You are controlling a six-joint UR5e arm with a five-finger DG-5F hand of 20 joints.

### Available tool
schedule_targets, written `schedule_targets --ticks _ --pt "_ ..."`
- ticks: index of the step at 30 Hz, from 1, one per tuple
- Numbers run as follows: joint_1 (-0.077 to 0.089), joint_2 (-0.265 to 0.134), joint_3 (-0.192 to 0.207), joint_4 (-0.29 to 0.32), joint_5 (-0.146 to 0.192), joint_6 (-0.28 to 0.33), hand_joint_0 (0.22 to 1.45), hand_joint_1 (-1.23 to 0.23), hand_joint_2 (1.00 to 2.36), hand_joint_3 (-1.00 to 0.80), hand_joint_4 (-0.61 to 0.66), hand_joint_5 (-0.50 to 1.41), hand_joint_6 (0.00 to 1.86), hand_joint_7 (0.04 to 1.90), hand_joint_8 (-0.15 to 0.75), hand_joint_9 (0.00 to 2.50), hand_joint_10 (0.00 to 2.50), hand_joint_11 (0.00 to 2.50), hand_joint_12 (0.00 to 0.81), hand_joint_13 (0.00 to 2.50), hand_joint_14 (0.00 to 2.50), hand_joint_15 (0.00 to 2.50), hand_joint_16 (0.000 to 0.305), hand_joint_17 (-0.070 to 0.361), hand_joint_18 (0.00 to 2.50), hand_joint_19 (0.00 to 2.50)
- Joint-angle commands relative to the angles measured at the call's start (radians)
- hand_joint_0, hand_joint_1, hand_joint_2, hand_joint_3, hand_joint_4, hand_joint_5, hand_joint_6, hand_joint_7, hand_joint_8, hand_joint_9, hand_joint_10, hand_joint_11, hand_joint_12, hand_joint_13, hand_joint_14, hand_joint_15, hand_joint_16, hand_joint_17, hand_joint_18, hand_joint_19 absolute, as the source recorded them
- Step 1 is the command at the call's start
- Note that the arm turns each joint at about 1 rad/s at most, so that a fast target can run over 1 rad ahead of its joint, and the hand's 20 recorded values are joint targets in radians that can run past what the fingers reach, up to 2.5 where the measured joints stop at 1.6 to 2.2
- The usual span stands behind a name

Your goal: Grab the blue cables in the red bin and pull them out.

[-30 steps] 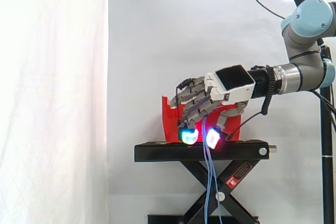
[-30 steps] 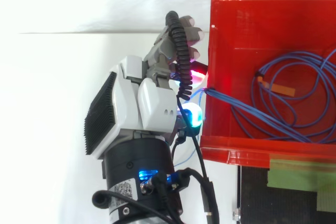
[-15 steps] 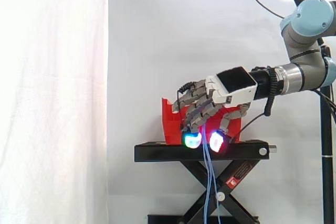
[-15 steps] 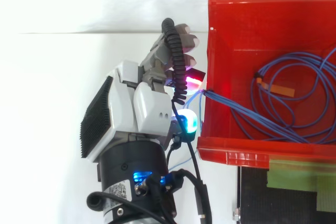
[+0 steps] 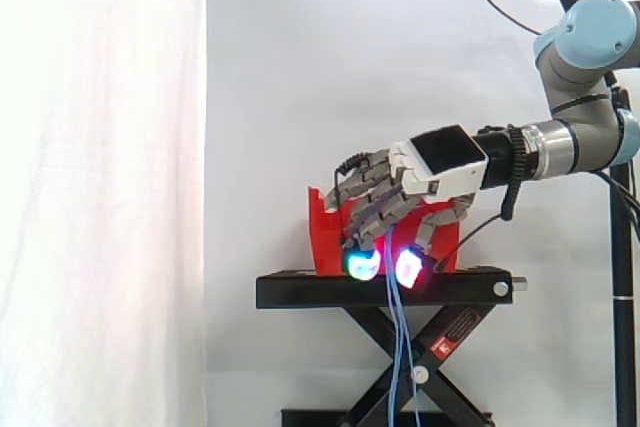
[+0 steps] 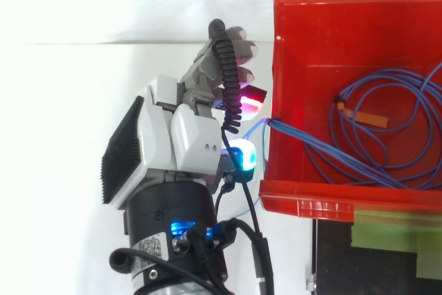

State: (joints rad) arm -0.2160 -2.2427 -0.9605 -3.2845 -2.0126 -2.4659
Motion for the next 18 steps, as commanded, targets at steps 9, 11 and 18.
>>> schedule_targets --ticks 9,11,18 --pt "0.0 0.0 -0.001 0.009 -0.003 0.0 0.81 -0.95 1.0 -1.0 0.25 0.88 0.01 0.77 0.289 0.86 0.03 0.69 0.37 0.57 0.02 0.42 0.052 0.117 0.58 0.67" --pt "0.0 0.0 -0.001 0.009 -0.003 0.0 0.81 -0.95 1.0 -1.0 0.24 0.88 0.01 0.77 0.29 0.86 0.03 0.69 0.371 0.57 0.02 0.42 0.052 0.117 0.58 0.67" --pt "0.0 0.0 -0.001 0.006 -0.003 0.0 0.83 -0.96 1.0 -1.0 0.24 0.91 0.01 0.81 0.288 0.88 0.03 0.7 0.37 0.58 0.02 0.42 0.051 0.115 0.59 0.67"
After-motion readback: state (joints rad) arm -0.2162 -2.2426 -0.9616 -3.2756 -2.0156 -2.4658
